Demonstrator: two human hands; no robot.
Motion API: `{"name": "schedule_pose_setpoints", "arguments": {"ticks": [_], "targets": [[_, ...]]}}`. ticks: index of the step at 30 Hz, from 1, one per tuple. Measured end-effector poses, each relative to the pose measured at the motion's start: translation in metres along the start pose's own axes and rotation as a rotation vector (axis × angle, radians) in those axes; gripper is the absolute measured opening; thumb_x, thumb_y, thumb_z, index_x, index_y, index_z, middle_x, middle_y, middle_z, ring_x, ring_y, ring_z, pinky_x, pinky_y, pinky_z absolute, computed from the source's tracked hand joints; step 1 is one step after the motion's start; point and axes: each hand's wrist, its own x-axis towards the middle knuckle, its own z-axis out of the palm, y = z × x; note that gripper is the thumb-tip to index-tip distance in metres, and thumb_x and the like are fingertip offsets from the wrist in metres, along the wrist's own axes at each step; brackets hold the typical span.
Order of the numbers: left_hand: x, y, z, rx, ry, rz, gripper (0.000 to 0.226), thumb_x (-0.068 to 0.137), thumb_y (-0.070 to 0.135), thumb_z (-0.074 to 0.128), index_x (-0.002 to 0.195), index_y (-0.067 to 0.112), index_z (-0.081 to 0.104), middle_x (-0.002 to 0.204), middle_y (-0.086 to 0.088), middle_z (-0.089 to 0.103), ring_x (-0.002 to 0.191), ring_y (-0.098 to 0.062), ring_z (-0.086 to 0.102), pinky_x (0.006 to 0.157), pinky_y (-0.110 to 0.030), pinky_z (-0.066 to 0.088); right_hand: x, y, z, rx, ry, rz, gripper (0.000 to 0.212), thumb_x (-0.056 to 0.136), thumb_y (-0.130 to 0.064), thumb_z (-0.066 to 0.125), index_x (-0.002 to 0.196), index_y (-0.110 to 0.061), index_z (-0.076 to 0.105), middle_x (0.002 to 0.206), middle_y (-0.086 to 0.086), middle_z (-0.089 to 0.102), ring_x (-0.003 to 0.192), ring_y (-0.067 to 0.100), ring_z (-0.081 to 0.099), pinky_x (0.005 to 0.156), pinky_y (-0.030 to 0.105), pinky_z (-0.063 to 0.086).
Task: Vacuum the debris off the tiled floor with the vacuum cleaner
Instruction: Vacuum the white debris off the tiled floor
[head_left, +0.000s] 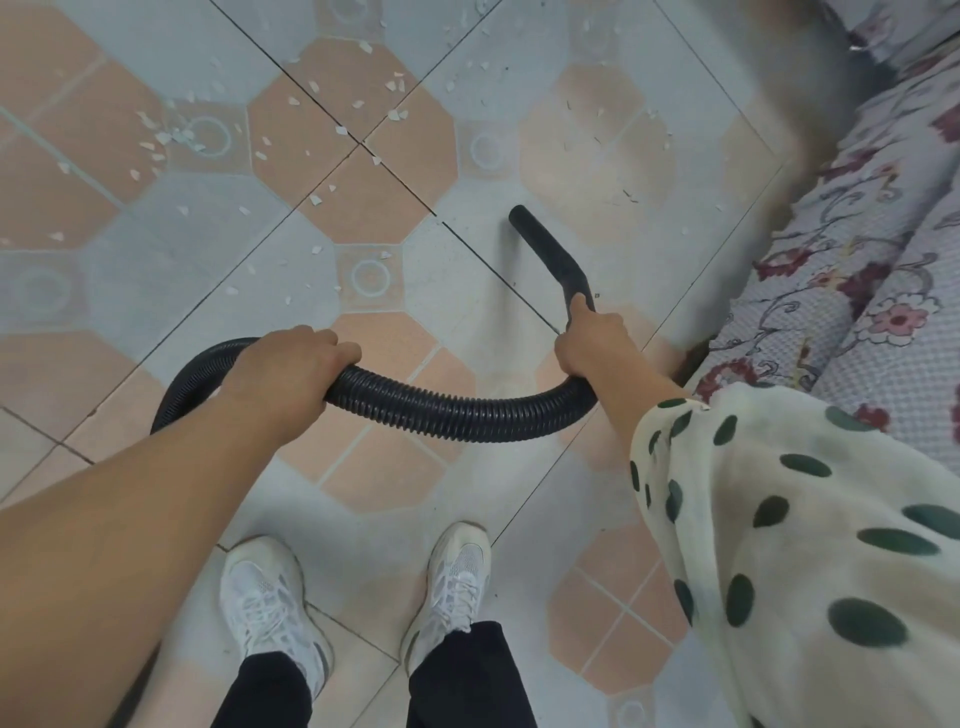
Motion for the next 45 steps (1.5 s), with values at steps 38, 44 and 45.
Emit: {"name": "schedule_pose_setpoints", "arguments": {"ticks": [38, 44, 45], "targets": [[-0.130, -0.084, 0.052, -0.008, -0.168, -0.015, 0.030, 0.085, 0.009, 0.052, 0.106, 0.030, 0.048, 0.087, 0.011, 0.034, 0.096, -0.014, 0.046, 0.078, -0.030, 0.045, -0.110, -0.108, 0.067, -0.271, -0.166, -0.322, 0.068, 0.100, -0.024, 0.041, 0.156, -0.030, 0.003, 0.122, 0.018, 0.041, 0.072, 0.025, 0.045, 0.069, 0.035, 0.040], [-0.150, -0.106, 0.057, -0.046, -0.174, -0.090, 0.031, 0.083, 0.010, 0.054, 0.106, 0.031, 0.047, 0.088, 0.010, 0.037, 0.097, -0.015, 0.048, 0.078, -0.032, 0.046, -0.118, -0.136, 0.067, -0.269, -0.124, -0.333, 0.066, 0.100, -0.025, 0.043, 0.155, -0.030, 0.006, 0.123, 0.018, 0.041, 0.078, 0.027, 0.046, 0.071, 0.036, 0.040], [-0.151, -0.109, 0.056, -0.050, -0.169, -0.099, 0.030, 0.084, 0.010, 0.054, 0.105, 0.030, 0.047, 0.087, 0.010, 0.036, 0.098, -0.016, 0.048, 0.076, -0.031, 0.045, -0.117, -0.141, 0.065, -0.268, -0.109, -0.322, 0.067, 0.100, -0.025, 0.044, 0.155, -0.030, 0.007, 0.123, 0.018, 0.041, 0.079, 0.027, 0.046, 0.071, 0.036, 0.040]]}}
